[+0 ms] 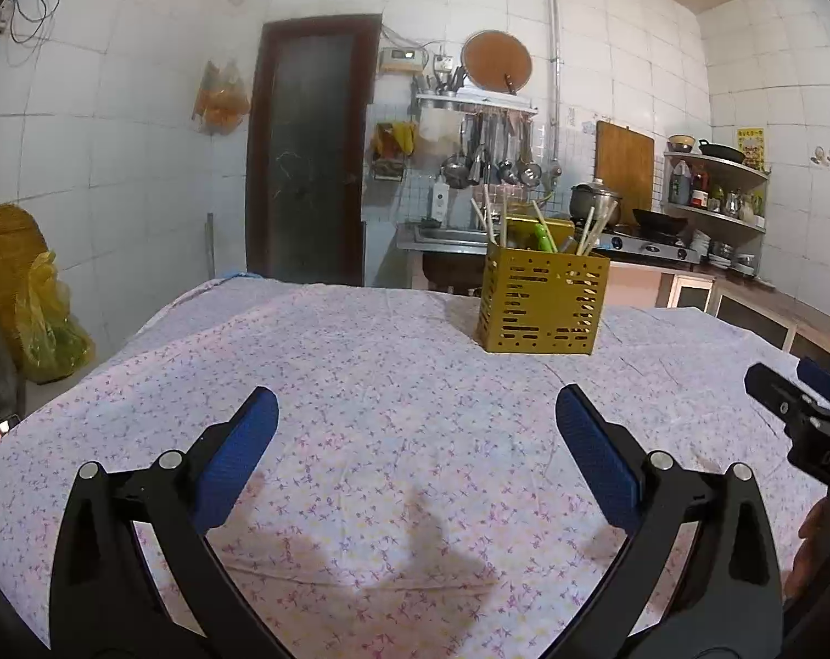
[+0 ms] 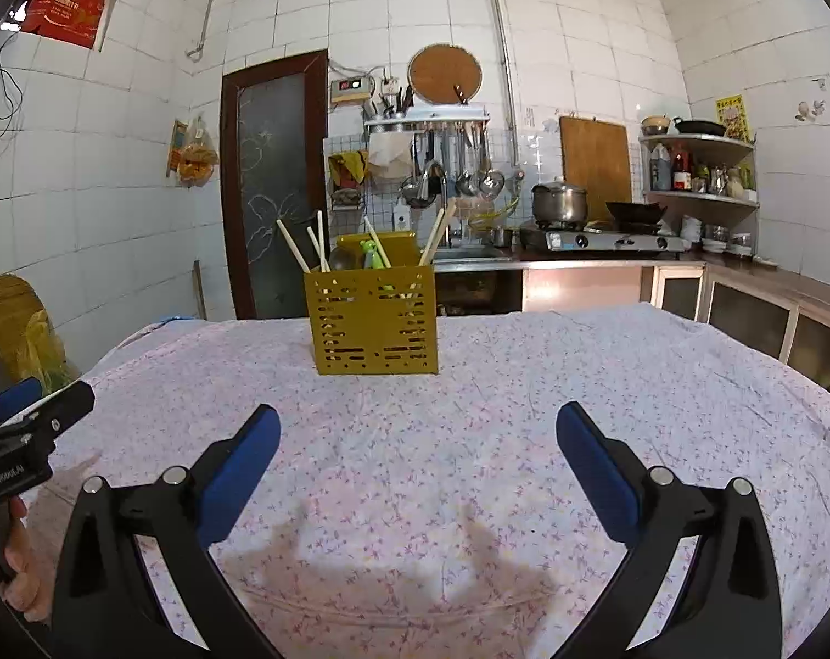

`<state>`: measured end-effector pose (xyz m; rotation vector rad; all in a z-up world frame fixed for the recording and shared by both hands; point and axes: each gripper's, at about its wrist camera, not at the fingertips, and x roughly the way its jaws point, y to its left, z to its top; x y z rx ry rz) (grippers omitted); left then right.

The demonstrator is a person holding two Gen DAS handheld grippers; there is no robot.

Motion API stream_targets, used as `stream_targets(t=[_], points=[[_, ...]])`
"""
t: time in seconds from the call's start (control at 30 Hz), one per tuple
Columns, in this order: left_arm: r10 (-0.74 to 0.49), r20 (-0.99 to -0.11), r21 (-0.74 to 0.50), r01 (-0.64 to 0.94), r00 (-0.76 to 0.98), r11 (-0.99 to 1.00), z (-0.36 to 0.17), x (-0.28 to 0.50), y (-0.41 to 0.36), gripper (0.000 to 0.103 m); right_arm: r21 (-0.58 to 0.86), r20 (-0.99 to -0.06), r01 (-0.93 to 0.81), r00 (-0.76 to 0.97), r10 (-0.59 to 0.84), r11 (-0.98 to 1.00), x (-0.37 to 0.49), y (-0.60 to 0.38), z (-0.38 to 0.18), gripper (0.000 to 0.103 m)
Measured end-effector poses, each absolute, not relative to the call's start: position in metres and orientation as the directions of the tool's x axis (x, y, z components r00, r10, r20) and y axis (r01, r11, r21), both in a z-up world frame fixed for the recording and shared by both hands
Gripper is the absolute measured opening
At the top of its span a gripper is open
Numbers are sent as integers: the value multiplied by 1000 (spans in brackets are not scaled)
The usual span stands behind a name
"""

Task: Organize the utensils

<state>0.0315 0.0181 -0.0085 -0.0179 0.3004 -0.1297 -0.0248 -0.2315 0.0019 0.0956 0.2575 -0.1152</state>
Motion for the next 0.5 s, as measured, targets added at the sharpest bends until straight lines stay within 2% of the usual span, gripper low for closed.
stream_targets(t=[0.5], points=[[-94,-229,-5,95,969,995,-4,18,15,98,19,-200,130,972,-124,991,-34,-216,7,98]])
